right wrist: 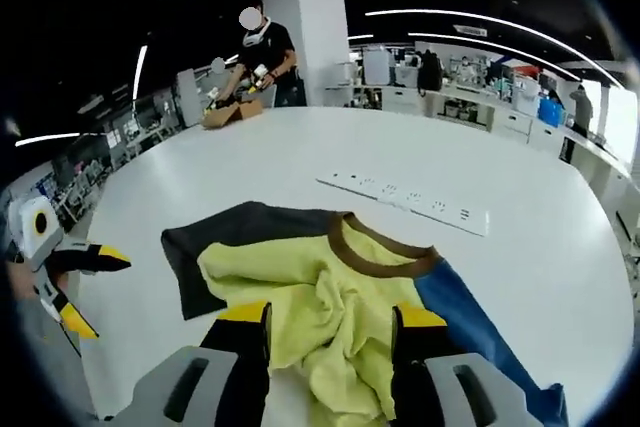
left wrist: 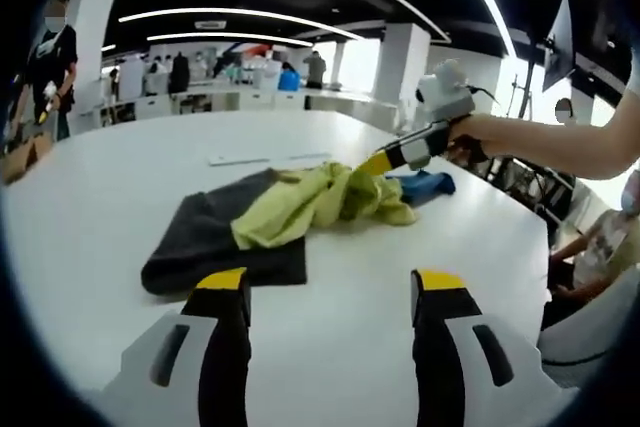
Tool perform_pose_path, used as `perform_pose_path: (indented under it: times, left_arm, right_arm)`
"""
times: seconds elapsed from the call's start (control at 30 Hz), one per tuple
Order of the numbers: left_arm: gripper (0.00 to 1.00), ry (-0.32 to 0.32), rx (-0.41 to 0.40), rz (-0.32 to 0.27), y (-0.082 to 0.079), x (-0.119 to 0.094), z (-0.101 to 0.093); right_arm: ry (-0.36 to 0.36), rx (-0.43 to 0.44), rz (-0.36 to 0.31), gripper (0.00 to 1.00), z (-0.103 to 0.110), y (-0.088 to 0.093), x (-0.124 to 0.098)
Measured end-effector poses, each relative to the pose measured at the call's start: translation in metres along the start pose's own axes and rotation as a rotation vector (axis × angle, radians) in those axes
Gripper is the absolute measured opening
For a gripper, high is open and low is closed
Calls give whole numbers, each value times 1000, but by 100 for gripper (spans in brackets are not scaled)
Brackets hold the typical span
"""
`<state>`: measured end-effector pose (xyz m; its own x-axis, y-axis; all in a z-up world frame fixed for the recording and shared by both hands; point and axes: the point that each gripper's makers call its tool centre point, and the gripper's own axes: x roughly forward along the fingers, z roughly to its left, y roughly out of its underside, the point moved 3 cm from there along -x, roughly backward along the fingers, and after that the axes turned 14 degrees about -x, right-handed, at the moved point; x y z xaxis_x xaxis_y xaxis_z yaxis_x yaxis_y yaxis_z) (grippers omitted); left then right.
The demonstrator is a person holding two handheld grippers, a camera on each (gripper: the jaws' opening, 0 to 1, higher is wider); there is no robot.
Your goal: Fold the garment on the visible template until the final outline fits inside the template.
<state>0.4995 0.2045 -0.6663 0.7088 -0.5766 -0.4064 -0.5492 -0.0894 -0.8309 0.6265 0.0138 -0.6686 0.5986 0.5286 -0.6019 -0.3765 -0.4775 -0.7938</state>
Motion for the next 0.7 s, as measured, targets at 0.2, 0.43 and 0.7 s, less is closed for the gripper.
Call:
perform_pose_path:
  times: [0.2,0.43,0.7]
  left_arm:
    - [54,-8,28,-4,-3,16,-1]
    - [50,7,48,6,-5,37,-7]
    - [44,19,38,18,-4,61,-9]
  right_arm:
    - [2,-6,-5,48,8,9,-19]
    - [16,14,-1,49,11,25,-39]
    - [56,76,29,49,8,50,-50]
